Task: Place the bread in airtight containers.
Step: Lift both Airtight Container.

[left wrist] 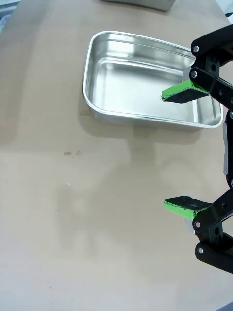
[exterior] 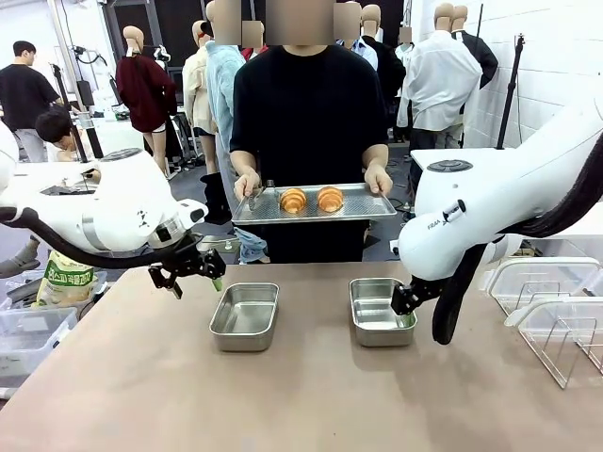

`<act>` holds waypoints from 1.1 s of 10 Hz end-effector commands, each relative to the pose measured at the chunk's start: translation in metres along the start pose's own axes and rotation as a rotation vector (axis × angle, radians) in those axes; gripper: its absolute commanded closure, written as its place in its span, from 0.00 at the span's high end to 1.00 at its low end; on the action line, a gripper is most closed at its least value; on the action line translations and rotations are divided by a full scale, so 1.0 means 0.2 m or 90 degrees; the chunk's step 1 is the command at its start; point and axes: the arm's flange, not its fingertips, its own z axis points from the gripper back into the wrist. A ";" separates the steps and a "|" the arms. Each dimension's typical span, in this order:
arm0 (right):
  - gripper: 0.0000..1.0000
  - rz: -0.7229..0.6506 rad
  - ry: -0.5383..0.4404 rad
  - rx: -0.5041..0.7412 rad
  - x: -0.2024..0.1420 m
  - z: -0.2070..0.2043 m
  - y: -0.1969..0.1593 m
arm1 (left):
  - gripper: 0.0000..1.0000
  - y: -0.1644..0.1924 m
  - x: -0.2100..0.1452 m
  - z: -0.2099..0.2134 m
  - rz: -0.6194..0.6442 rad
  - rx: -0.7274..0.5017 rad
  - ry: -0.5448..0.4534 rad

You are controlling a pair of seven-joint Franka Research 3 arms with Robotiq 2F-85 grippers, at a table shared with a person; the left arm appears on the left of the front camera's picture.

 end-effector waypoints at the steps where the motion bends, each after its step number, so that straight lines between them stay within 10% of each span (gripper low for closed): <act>1: 1.00 -0.026 -0.022 -0.017 0.04 -0.03 0.01 | 1.00 -0.08 0.02 0.02 -0.019 0.045 0.024; 11: 1.00 -0.075 -0.027 -0.022 0.24 -0.08 -0.11 | 1.00 -0.22 0.00 -0.16 -0.068 0.074 0.080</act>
